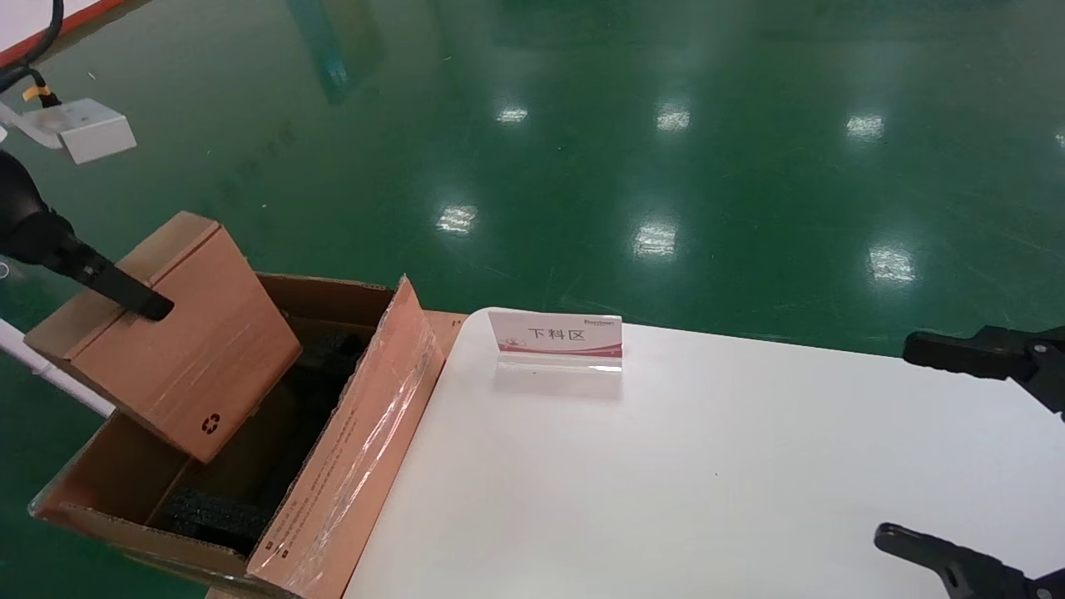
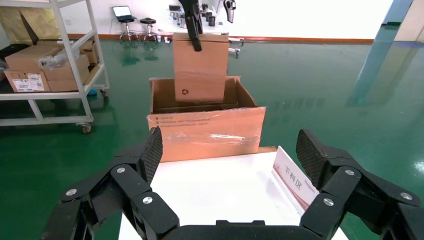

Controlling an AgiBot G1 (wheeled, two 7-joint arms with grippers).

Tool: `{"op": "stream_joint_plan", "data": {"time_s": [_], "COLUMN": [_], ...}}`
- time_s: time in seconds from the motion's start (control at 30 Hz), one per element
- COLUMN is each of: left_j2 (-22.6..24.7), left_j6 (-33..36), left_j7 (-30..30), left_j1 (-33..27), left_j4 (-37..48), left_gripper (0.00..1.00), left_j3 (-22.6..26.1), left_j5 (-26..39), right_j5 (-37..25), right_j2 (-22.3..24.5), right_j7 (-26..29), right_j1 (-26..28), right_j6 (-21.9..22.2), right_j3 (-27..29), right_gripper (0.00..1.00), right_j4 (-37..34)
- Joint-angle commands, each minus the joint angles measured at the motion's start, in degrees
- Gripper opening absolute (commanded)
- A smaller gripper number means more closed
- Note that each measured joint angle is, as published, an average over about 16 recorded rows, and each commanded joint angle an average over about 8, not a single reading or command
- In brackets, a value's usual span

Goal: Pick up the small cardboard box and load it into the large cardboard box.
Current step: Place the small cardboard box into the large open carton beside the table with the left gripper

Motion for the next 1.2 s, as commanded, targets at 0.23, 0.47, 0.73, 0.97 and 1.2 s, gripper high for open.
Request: {"op": "stream_joint_plan", "data": {"time_s": [0.23,0.47,0.73,0.97,1.2], "left_j2": [-0.2,-0.4,-0.9,-1.0,-1.1], "left_j6": [-1.5,-2.9,-5.1,-7.1,-9.6], "left_j7": [-2.6,-4.6,-5.9,-6.4,-7.4], "left_j1": [1.8,4.0,6.4,7.9,9.3], "left_j4": [0.5,0.4,0.2,-0.1,-0.4], "left_gripper": [0.00,0.00,0.00,0.00,0.00], "left_j3": [3.1,3.8,4.5,5.1,5.8], "left_j5": [-2.8,-3.4,-2.8,-1.6,-0.2], "right_j5": [0.0,0.0,0.1,0.1,0.1], "right_j2": [0.0,0.0,0.0,0.0,0.1], "right_j7": [0.0,0.0,0.0,-0.1,-0.1], "right_j1": [0.0,0.0,0.0,0.0,0.0], "right_j6": [0.0,0.0,0.0,0.0,0.1], "right_j3": [0.0,-0.1,-0.1,-0.1,-0.1], "right_gripper": [1.00,1.00,1.00,1.00,1.00], "right_j4": [0.0,0.0,0.0,0.0,0.0]}}
